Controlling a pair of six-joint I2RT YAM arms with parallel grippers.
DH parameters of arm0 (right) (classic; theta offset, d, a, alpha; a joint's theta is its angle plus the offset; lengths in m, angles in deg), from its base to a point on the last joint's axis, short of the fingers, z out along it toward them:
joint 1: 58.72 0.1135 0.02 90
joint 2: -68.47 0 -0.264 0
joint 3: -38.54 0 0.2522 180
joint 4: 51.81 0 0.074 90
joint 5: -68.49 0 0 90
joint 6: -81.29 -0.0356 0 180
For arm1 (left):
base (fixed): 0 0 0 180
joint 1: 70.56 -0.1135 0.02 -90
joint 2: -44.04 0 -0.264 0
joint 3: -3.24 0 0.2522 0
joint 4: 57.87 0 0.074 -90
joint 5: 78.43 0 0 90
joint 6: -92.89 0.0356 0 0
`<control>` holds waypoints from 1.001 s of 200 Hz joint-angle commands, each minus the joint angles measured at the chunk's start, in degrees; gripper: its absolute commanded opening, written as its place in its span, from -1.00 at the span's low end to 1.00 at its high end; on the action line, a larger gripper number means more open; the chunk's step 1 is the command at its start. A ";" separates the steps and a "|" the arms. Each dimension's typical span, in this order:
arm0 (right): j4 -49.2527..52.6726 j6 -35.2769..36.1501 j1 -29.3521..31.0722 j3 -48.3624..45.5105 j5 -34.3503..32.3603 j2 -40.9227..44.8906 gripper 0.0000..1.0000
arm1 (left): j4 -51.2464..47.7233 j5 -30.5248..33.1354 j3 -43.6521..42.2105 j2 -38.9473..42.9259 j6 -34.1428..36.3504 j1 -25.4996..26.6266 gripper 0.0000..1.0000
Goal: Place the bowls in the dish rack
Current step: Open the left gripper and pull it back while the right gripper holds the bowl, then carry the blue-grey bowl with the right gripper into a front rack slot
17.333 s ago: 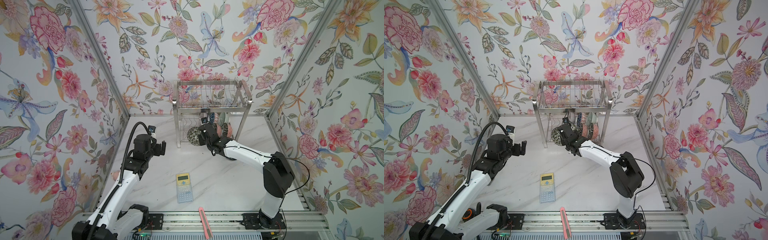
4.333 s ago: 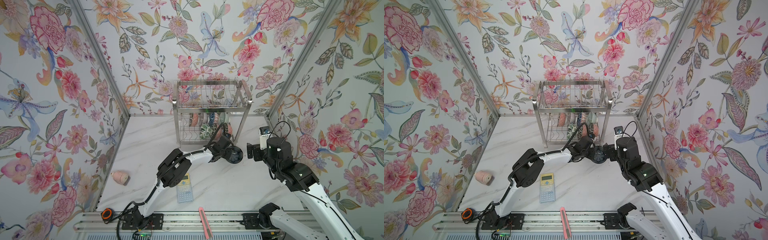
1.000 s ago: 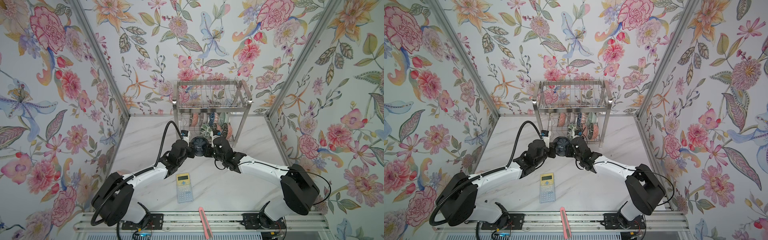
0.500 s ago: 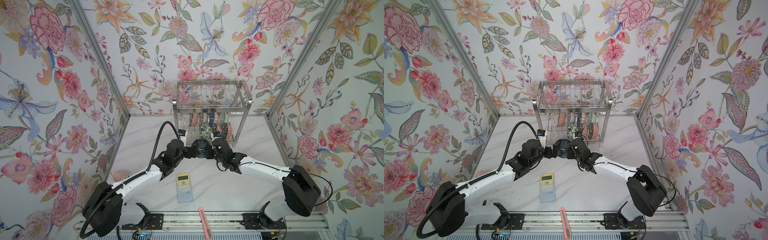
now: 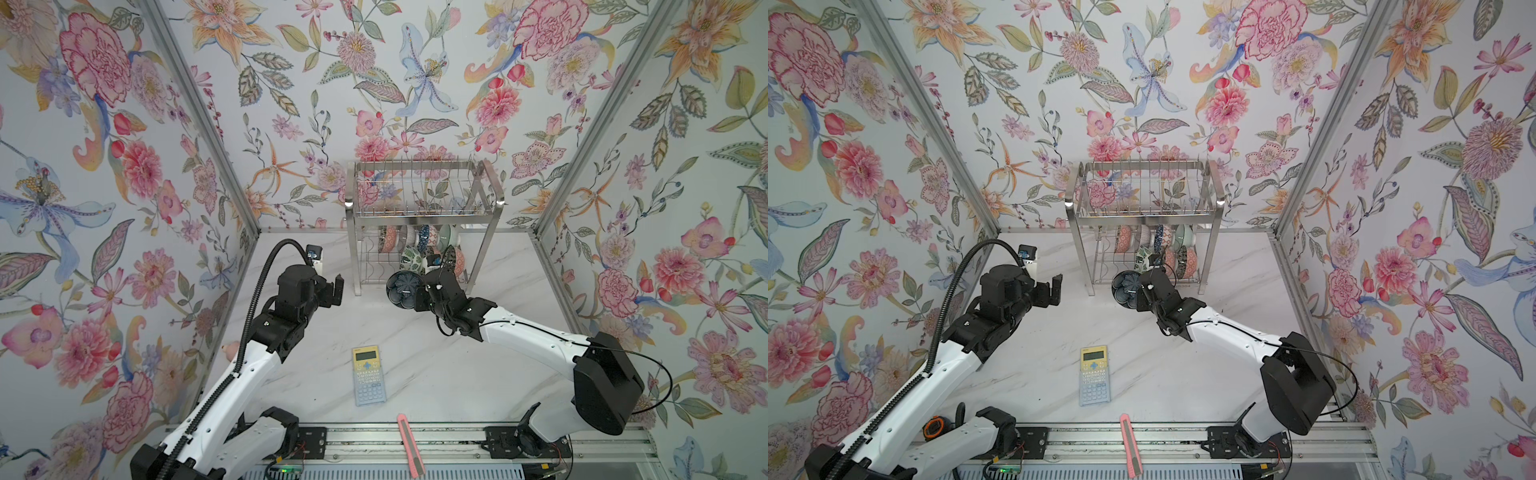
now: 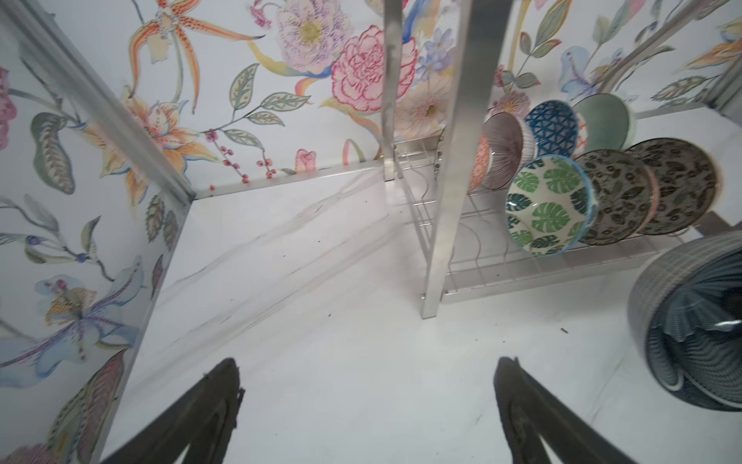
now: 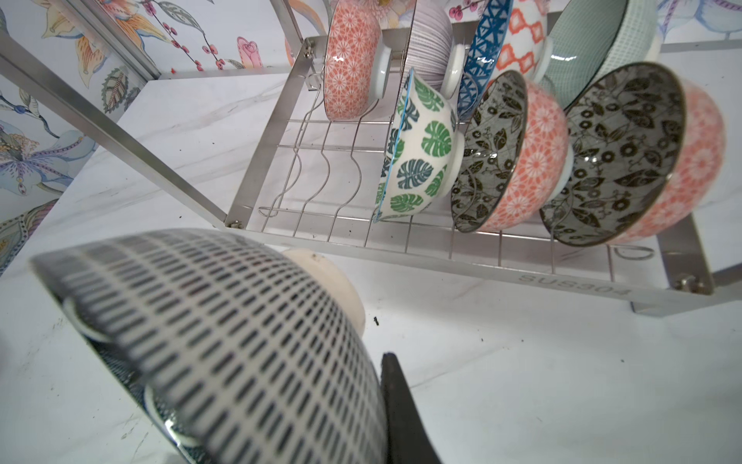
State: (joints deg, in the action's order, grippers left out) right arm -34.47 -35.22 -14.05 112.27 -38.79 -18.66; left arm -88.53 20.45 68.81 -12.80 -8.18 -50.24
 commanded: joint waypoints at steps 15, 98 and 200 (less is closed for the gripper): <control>1.59 2.13 0.41 4.88 -2.97 -2.01 -1.00 | 1.14 -5.03 -6.50 2.52 4.00 -5.77 0.99; 10.07 5.32 1.03 14.35 -9.36 -7.86 -1.00 | 3.81 -9.31 -8.46 2.87 3.68 -8.53 0.99; 19.61 10.19 2.34 27.47 -19.87 -17.19 -1.00 | 3.72 -10.55 -8.75 3.34 4.04 -8.77 0.99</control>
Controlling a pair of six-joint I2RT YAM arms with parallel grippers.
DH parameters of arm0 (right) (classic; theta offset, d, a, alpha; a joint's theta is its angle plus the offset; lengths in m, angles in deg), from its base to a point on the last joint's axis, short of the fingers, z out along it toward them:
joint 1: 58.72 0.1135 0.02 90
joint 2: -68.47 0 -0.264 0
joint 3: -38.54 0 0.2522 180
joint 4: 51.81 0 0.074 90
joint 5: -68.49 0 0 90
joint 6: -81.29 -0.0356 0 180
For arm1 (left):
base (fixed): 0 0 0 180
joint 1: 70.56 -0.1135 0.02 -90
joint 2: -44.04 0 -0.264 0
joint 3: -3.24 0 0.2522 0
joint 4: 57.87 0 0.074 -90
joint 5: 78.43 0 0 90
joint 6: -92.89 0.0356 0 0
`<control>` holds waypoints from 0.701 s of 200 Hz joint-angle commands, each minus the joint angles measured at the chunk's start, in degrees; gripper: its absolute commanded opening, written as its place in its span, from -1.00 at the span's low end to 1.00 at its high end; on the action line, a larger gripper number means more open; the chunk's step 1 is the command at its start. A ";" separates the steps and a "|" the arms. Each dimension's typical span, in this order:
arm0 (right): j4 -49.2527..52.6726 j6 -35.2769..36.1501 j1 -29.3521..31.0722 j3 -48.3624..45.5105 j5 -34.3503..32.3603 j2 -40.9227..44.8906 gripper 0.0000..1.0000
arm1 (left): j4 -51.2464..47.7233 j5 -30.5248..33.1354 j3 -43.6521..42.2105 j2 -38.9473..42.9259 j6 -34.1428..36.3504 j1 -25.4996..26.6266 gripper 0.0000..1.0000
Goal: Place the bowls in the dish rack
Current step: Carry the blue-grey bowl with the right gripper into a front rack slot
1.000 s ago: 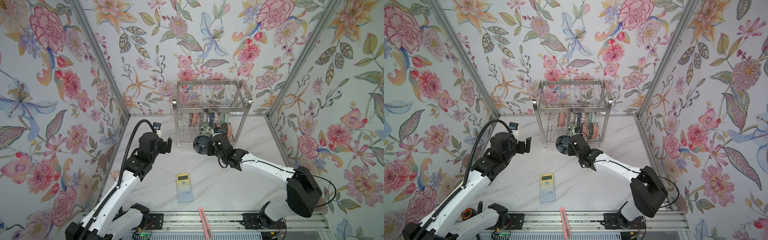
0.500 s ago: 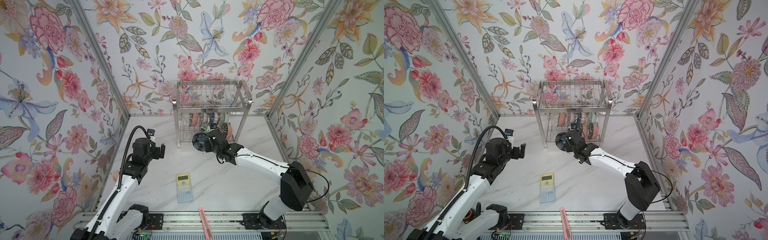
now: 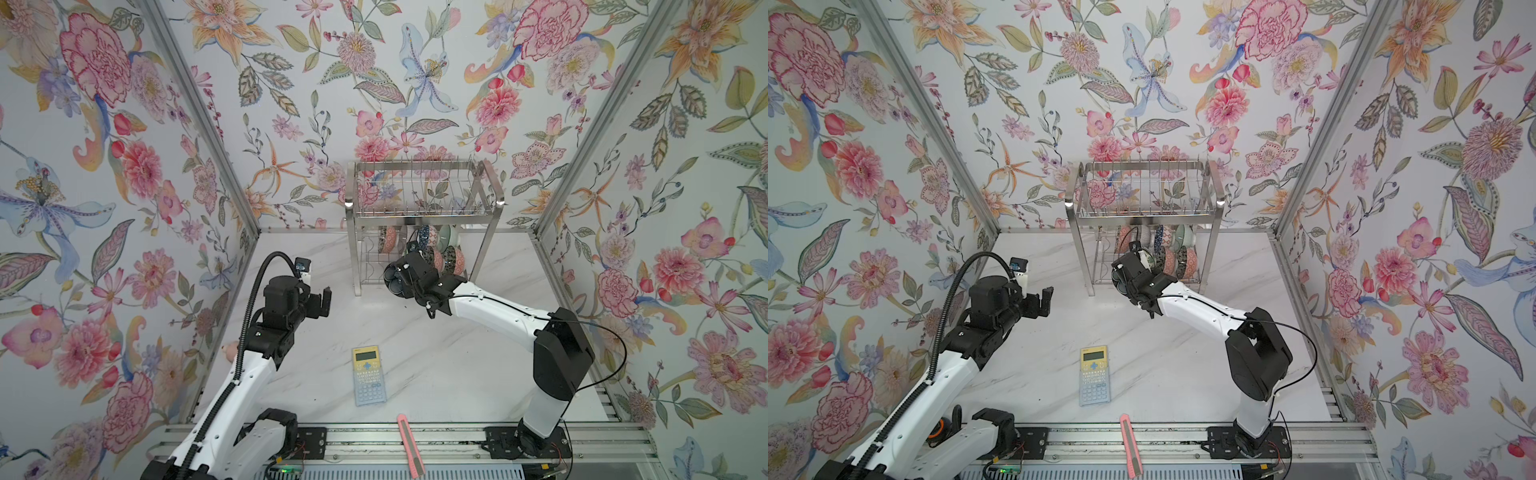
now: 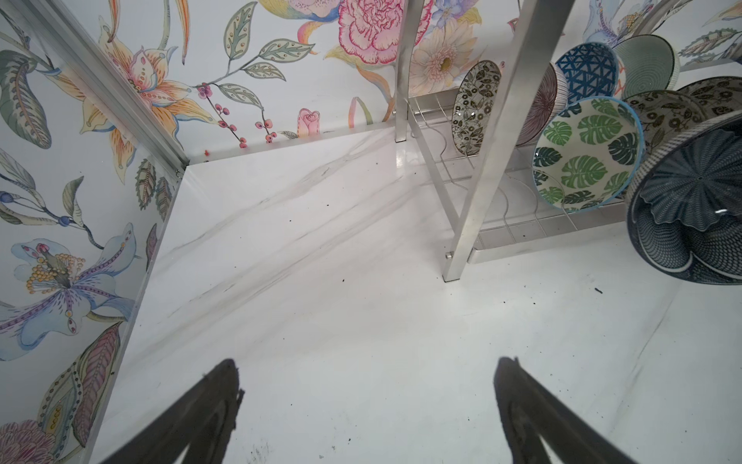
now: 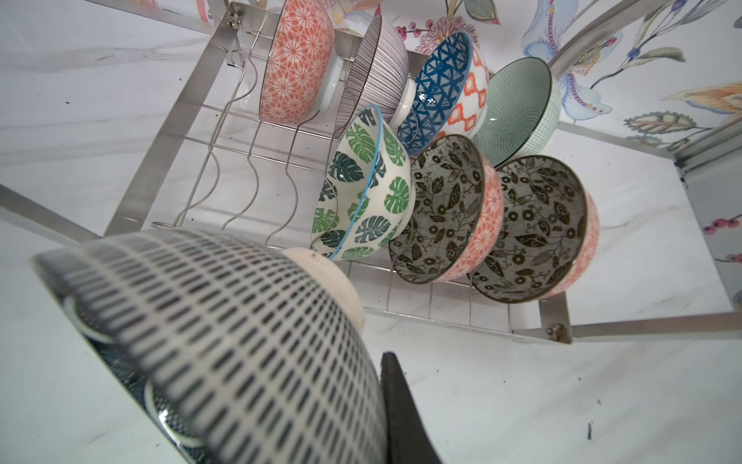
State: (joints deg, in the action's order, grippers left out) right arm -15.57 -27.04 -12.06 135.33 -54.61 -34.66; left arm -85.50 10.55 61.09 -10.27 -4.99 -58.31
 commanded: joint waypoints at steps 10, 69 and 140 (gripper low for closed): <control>0.90 2.62 0.37 5.48 -4.48 -2.15 -1.00 | 0.66 -0.65 -1.03 0.78 0.85 -0.77 0.99; 1.69 6.00 0.57 11.76 -7.71 -7.83 -1.00 | 0.65 -1.01 -1.07 0.83 0.85 -1.00 0.99; 1.94 12.35 1.24 21.86 -16.99 -17.32 -1.00 | 0.60 -0.98 -1.29 1.22 0.94 -1.10 0.99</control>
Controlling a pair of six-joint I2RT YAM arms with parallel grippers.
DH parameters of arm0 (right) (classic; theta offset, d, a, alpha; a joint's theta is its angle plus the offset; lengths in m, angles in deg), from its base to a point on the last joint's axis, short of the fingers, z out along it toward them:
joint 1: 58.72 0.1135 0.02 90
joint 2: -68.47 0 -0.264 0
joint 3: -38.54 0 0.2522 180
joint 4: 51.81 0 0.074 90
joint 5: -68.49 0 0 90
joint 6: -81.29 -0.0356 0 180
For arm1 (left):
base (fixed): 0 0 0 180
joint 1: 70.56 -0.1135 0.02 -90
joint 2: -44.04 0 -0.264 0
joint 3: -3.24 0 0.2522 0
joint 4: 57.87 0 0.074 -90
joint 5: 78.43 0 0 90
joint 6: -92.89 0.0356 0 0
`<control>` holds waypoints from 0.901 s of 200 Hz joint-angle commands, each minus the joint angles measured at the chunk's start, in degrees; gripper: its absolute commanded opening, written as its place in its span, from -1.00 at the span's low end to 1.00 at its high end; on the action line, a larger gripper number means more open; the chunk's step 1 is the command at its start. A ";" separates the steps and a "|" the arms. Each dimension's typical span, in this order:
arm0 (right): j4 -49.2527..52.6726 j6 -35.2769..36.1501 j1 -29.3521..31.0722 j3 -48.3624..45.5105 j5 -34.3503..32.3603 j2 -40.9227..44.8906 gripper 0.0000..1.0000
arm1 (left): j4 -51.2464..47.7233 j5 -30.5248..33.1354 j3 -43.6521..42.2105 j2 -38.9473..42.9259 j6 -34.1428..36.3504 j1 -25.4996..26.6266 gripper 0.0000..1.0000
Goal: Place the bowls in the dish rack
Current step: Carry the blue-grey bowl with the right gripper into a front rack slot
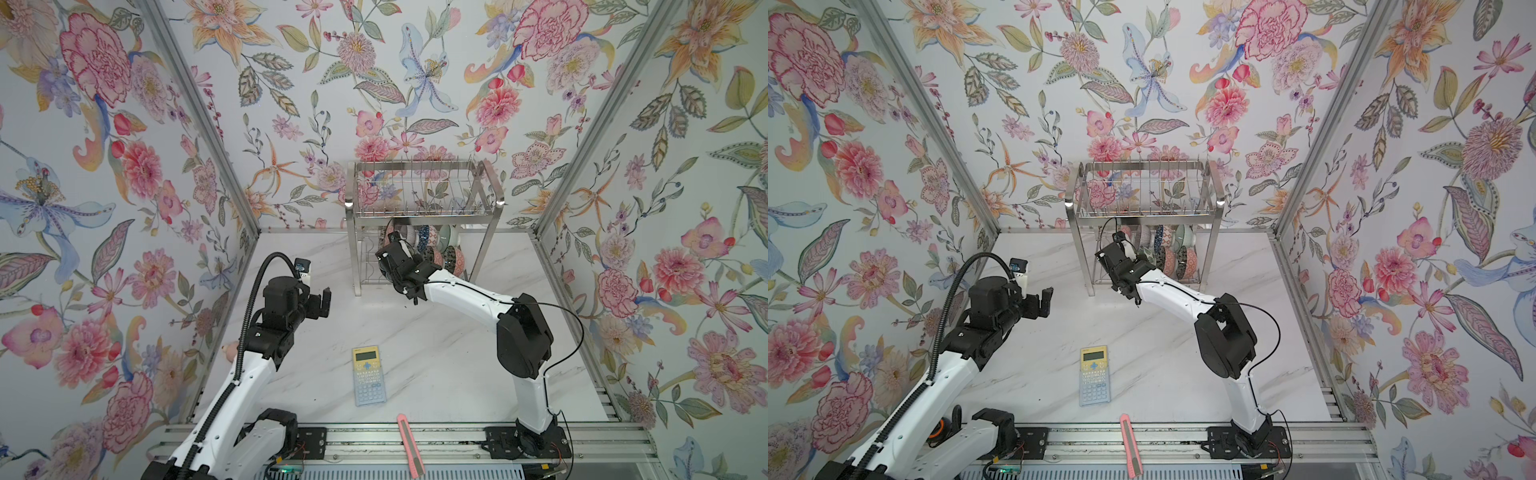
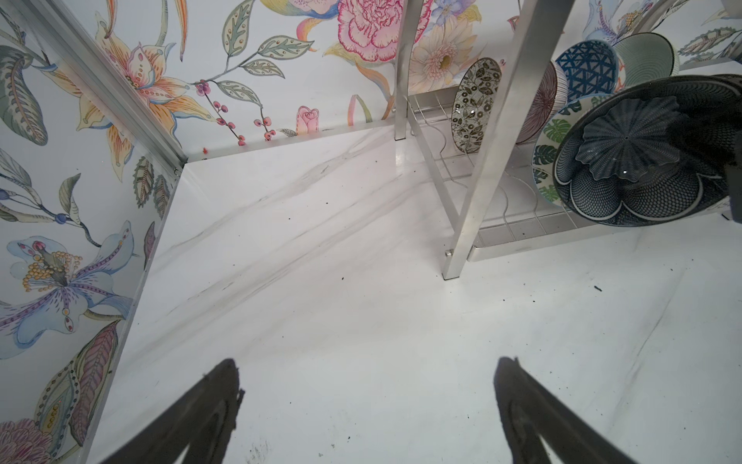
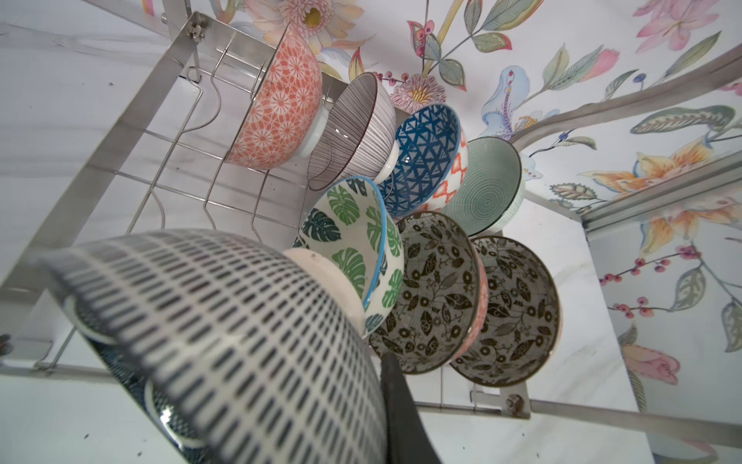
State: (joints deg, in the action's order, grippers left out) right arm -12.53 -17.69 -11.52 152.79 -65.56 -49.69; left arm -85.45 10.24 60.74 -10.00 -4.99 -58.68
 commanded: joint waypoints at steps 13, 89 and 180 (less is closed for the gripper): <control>-1.08 4.02 0.72 6.19 -7.47 -4.05 -1.00 | 0.55 -0.62 -0.94 0.96 1.02 -0.72 0.99; -1.08 8.15 0.30 14.92 -12.05 -12.35 -1.00 | 0.47 -0.52 -1.12 1.37 1.02 -0.81 0.99; -1.14 12.00 -0.44 22.29 -15.27 -19.58 -1.00 | 0.46 -0.76 -1.21 1.82 1.02 -0.78 0.99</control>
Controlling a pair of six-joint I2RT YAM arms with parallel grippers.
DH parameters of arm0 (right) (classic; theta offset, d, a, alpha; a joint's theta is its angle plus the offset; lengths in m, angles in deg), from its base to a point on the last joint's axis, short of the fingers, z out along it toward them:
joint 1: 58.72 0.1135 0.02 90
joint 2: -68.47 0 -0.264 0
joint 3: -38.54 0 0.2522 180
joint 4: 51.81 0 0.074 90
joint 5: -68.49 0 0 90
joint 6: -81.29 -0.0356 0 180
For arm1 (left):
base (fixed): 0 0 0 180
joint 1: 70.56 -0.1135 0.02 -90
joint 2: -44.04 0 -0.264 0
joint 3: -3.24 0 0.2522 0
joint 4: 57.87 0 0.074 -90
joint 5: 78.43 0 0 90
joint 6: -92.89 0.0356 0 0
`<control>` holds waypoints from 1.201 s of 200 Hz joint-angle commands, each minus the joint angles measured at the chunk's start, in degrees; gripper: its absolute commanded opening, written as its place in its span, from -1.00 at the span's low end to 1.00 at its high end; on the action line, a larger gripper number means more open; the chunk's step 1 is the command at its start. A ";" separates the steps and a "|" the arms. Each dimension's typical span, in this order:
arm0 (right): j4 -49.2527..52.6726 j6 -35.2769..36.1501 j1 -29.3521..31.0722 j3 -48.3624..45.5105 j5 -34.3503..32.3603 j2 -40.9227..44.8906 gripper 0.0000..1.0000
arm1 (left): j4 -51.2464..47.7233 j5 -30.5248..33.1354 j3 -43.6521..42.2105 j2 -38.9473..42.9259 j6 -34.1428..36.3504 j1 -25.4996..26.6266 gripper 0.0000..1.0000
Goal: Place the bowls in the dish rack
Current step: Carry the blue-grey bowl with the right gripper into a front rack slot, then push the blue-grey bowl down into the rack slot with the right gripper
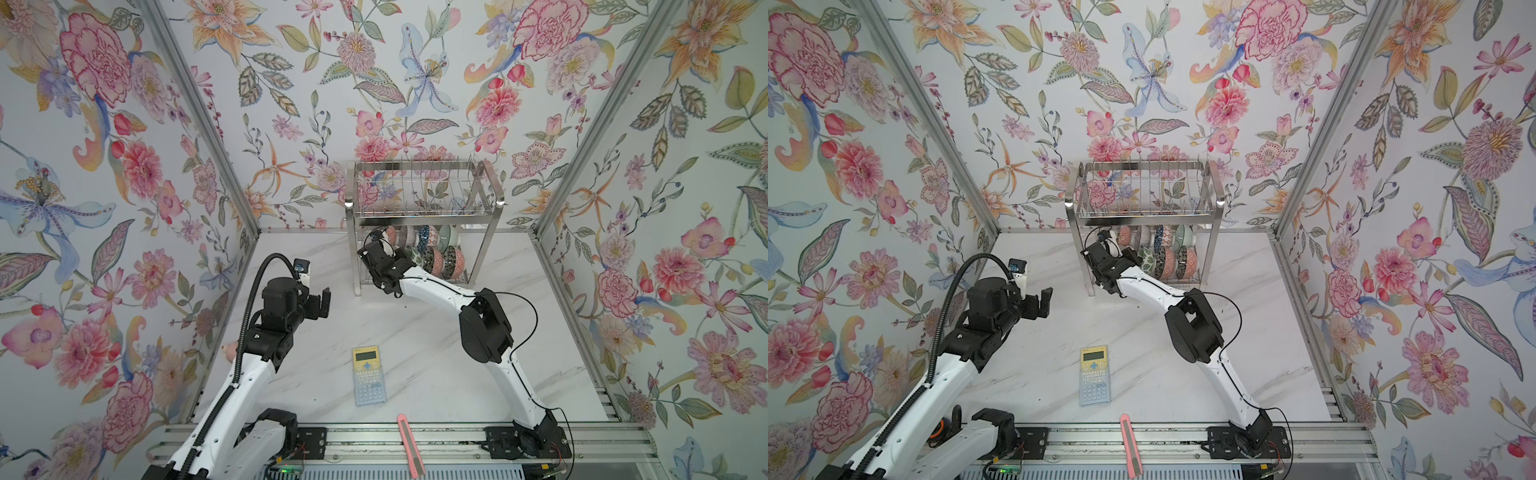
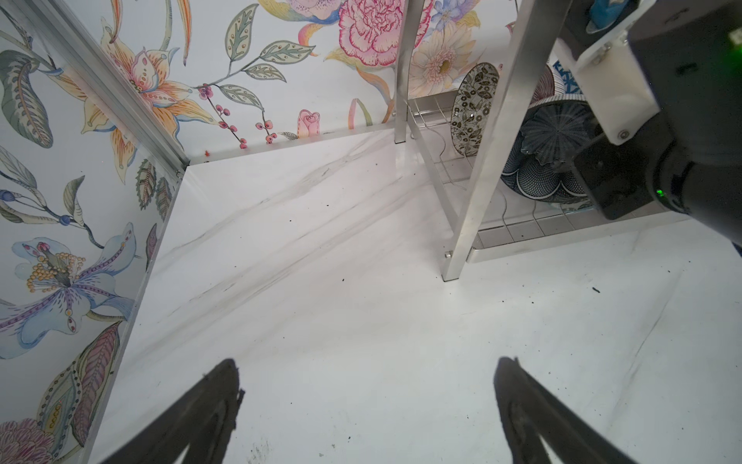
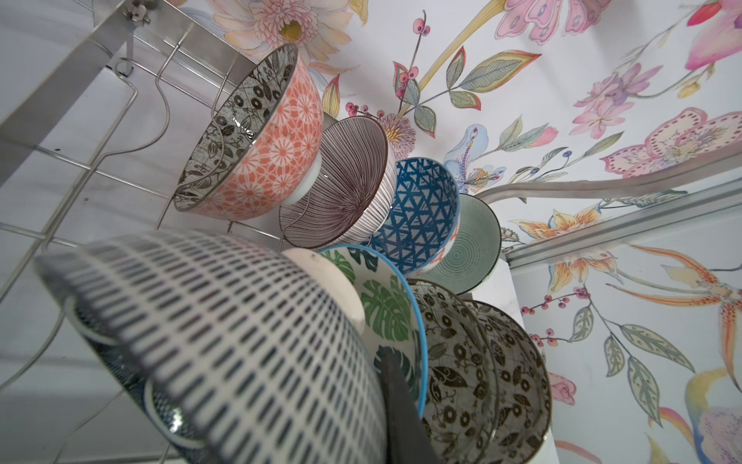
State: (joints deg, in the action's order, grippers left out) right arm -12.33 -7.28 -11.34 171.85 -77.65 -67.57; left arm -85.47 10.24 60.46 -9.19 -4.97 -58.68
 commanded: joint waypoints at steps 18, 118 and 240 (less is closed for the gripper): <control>-1.37 1.97 -0.84 4.30 -3.27 -2.89 -1.00 | 0.47 -0.66 -0.92 0.94 1.00 -0.92 0.99; -1.37 3.97 -1.33 8.61 -5.55 -8.50 -1.00 | 0.38 -0.61 -0.99 1.43 0.91 -0.89 0.99; -1.37 3.84 -0.11 8.79 -4.33 -9.18 -0.90 | 0.32 -0.70 -0.93 0.94 0.83 -0.98 0.99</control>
State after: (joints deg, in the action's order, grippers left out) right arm -13.88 -3.55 -12.19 179.39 -81.14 -75.88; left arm -85.47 10.24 60.35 -8.45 -4.99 -59.01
